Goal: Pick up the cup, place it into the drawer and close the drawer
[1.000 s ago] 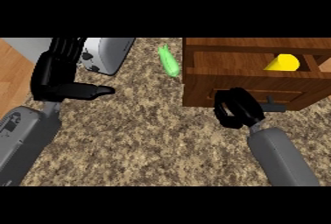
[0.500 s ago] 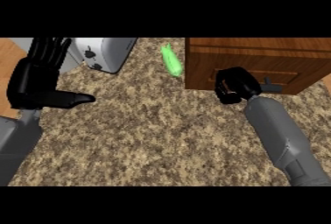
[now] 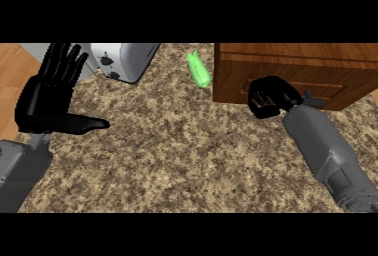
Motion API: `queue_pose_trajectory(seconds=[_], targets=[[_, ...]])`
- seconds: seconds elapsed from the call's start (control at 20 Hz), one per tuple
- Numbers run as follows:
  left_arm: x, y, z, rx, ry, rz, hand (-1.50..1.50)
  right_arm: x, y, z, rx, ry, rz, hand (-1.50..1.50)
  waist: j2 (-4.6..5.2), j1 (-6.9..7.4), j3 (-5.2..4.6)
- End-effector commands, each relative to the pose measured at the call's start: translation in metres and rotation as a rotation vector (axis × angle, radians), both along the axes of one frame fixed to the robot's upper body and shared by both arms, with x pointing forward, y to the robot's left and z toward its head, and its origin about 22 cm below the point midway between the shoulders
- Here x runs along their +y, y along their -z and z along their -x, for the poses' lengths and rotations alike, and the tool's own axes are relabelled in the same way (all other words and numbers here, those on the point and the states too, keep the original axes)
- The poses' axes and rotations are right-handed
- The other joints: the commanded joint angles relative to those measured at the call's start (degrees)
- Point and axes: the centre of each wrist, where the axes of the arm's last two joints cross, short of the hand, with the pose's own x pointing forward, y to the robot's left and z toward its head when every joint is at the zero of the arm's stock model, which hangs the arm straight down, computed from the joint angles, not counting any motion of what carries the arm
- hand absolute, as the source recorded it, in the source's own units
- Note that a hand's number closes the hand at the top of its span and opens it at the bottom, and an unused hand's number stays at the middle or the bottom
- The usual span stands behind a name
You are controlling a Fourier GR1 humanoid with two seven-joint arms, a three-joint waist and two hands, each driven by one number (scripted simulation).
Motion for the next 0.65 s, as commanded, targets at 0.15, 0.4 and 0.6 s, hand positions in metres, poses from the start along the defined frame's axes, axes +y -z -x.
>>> queue_pose_trajectory(seconds=[0.15,0.4,0.6], targets=[[-0.007,0.003,-0.002,0.006,0.052,0.007,-1.5,-0.031,-0.04,-0.02,-0.029,0.14,-0.021,1.5,2.43,1.76,0.54],[-0.011,0.011,-0.003,-0.003,0.045,0.013,-1.5,-0.043,-0.044,-0.019,-0.065,0.149,-0.068,1.5,3.18,2.26,0.56],[-0.01,0.01,-0.004,-0.001,0.053,-0.001,-1.5,-0.037,-0.05,-0.023,-0.073,0.136,-0.095,1.5,2.67,2.58,0.54]])
